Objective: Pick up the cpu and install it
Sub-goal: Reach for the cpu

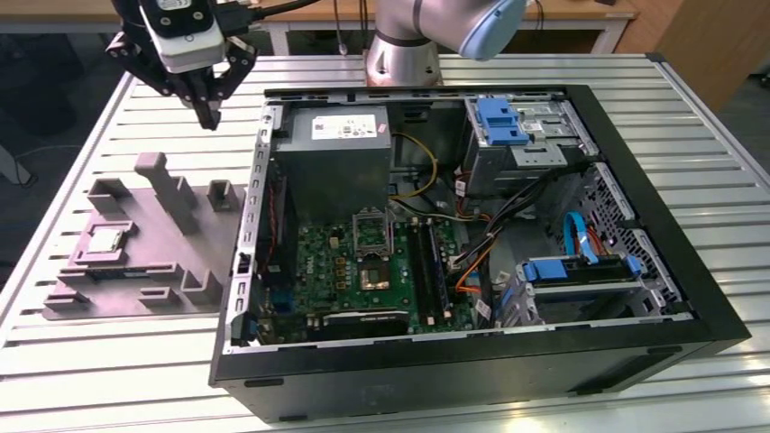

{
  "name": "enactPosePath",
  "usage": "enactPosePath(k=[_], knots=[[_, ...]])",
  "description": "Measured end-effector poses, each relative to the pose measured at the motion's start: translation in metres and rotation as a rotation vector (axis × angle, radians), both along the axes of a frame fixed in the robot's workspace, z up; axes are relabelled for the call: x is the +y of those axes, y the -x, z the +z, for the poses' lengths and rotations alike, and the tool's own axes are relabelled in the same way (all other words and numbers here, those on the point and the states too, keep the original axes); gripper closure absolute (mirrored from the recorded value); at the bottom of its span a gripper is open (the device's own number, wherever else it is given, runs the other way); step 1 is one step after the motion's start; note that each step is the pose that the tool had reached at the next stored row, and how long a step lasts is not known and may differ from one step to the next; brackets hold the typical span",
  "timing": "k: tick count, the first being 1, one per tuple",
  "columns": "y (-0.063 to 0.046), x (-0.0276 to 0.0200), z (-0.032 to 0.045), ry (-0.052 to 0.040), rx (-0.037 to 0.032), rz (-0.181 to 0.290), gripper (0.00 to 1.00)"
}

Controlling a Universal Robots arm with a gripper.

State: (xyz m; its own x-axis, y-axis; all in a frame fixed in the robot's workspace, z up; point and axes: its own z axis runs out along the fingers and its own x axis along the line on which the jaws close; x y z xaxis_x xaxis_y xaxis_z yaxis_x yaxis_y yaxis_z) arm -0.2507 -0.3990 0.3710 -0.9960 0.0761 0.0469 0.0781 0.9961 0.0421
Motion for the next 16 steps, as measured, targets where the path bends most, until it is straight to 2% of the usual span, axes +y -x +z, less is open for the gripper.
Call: enactPosePath(k=[16], knots=[[0.0049,0.0,-0.0004,-0.0001,-0.0001,0.0,0.89]])
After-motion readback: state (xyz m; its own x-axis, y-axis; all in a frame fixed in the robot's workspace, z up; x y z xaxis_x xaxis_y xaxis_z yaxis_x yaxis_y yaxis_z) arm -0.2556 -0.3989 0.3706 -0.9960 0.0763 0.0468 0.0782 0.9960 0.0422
